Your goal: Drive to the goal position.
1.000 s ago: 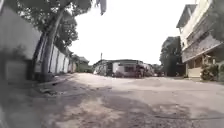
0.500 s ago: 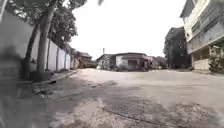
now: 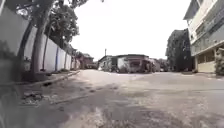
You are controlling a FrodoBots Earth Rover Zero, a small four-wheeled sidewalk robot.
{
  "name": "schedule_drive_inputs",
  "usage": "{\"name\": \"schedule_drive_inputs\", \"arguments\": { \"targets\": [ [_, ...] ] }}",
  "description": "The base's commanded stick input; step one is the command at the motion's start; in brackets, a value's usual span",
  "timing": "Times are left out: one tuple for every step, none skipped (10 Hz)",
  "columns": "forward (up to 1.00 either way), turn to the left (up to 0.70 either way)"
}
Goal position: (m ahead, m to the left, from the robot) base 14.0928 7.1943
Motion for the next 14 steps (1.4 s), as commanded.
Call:
{"name": "schedule_drive_inputs", "arguments": {
  "targets": [
    [0.85, 0.00],
    [0.85, 0.00],
    [0.85, 0.00],
    [0.85, 0.00],
    [0.85, 0.00],
    [0.85, 0.00],
    [0.85, 0.00],
    [0.85, 0.00],
    [0.85, 0.00],
    [0.85, -0.11],
    [0.85, -0.33],
    [0.85, -0.28],
    [0.85, -0.06],
    [0.85, 0.00]
  ]
}}
